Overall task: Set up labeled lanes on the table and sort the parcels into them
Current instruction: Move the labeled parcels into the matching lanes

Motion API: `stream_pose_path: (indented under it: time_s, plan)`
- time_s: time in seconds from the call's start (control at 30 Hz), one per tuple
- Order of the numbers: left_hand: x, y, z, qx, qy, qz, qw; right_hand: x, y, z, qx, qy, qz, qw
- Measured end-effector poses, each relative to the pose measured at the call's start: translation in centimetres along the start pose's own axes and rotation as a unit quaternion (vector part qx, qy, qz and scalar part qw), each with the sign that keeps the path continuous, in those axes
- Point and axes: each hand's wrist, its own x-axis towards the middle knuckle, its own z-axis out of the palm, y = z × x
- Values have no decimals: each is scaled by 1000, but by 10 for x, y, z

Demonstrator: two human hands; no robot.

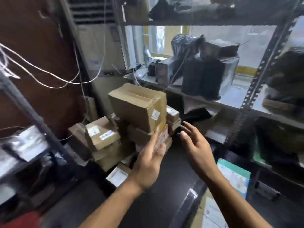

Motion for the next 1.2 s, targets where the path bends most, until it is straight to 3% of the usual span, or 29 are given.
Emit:
stream_pose_path:
  time_s: [0.13,0.23,0.37,0.5,0.6,0.83,1.03,1.2]
  plan:
    - [-15,-24,-72,-17,129,-20,991,16,7,82,-2,-109,14,994]
    - [-12,-51,-121,-23,258,-33,965,25,17,141,-18,-183,38,982]
    - [13,-96,-173,30,380,-81,921,48,32,206,-80,-187,57,977]
    - [41,-130,-199,33,367,-177,913,76,43,245,-136,-162,94,973]
    - [52,-141,-203,22,346,-198,917,92,52,259,-138,-148,130,971]
    - [50,-151,-196,-21,308,-197,930,99,62,272,-149,-135,137,970]
    - [37,-142,-185,9,329,-169,929,87,54,268,-128,-91,131,979]
    - [15,-135,-175,22,356,-146,923,61,46,255,-95,-98,120,983]
